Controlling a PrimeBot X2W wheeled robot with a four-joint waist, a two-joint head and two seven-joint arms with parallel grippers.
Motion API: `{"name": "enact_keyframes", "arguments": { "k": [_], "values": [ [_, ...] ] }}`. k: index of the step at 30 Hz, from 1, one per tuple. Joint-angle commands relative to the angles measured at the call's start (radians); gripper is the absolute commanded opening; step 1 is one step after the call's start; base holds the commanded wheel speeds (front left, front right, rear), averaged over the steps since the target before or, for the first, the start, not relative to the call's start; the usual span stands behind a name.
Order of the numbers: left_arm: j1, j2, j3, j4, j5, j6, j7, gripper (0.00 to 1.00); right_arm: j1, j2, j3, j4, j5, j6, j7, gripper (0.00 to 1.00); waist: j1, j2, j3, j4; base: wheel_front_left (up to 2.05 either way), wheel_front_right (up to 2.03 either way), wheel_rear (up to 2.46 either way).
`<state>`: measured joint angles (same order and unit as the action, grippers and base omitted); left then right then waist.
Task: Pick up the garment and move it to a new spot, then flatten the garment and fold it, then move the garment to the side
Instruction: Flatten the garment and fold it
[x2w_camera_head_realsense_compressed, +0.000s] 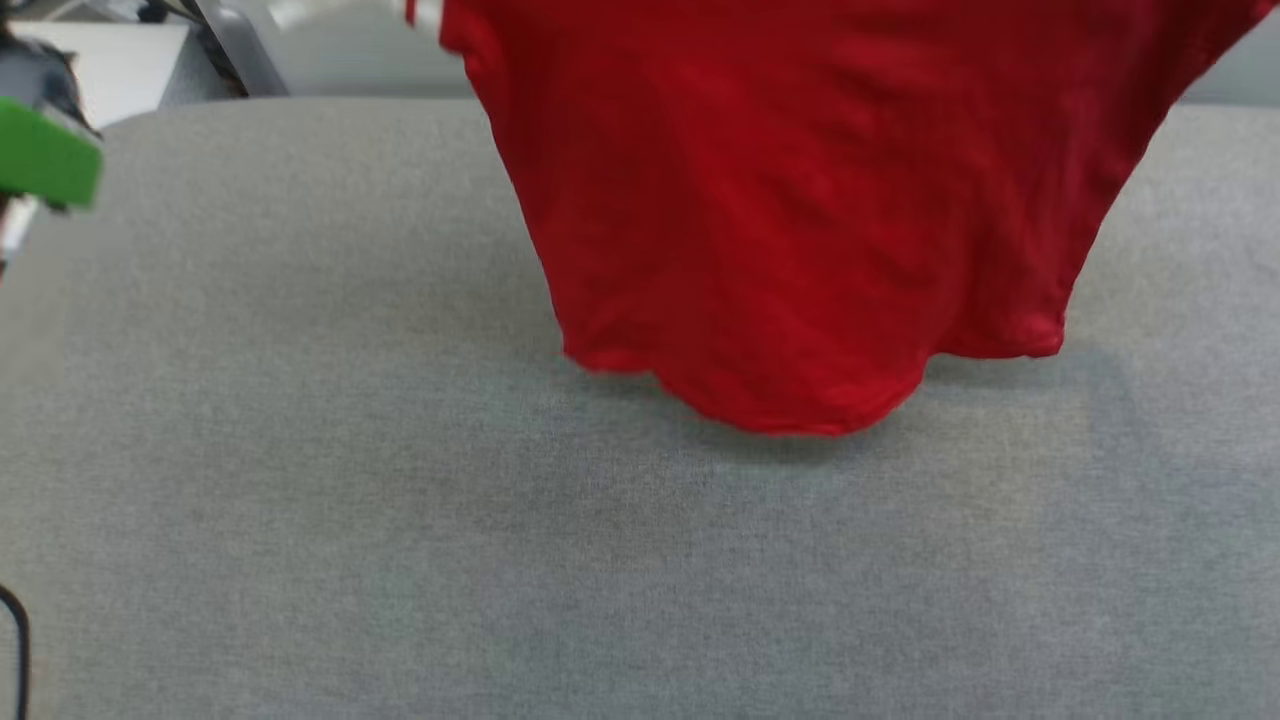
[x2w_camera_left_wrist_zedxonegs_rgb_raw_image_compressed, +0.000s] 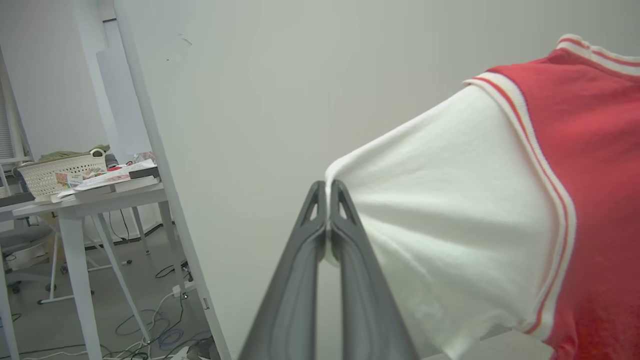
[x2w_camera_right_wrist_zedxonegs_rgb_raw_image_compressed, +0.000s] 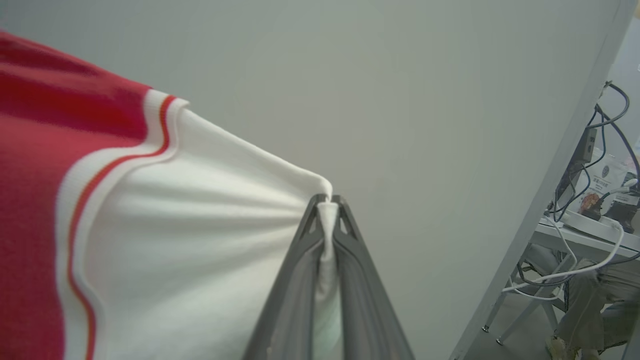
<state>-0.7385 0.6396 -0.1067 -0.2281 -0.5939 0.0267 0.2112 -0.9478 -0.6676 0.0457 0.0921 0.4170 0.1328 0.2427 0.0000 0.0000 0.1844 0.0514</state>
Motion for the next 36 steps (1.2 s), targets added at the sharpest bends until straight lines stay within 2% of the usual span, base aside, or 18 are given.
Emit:
{"name": "enact_keyframes", "arguments": {
  "k": [1,12,21,28,36],
  "values": [
    [-0.047,0.019,0.005,0.018,0.014,-0.006,-0.007,0.00,-0.038,-0.007,0.009,0.018,-0.002,-0.002,-0.008,0.00,0.0000,0.0000,0.124,-0.011,0.00,0.00,0.00],
    [-0.517,0.014,-0.073,0.268,0.078,-0.104,-0.049,0.00,-0.459,0.058,0.104,0.284,0.013,-0.002,-0.080,0.00,0.0000,0.0000,0.387,-0.028,0.00,0.00,0.00],
    [-0.843,-0.040,-0.128,0.545,0.163,-0.131,-0.225,0.00,-0.741,0.151,0.127,0.516,-0.026,-0.002,-0.195,0.00,0.0000,0.0000,0.509,-0.031,0.00,0.00,0.00],
    [-0.947,-0.069,-0.172,0.721,0.182,-0.145,-0.322,0.00,-0.828,0.185,0.150,0.645,-0.038,-0.002,-0.280,0.00,0.0000,0.0000,0.559,-0.020,0.00,0.00,0.00],
    [-0.897,-0.112,-0.239,0.830,0.155,-0.155,-0.416,0.00,-0.790,0.188,0.211,0.708,0.013,-0.002,-0.355,0.00,0.0000,0.0000,0.577,0.002,0.00,0.00,0.00]
  ]
}}
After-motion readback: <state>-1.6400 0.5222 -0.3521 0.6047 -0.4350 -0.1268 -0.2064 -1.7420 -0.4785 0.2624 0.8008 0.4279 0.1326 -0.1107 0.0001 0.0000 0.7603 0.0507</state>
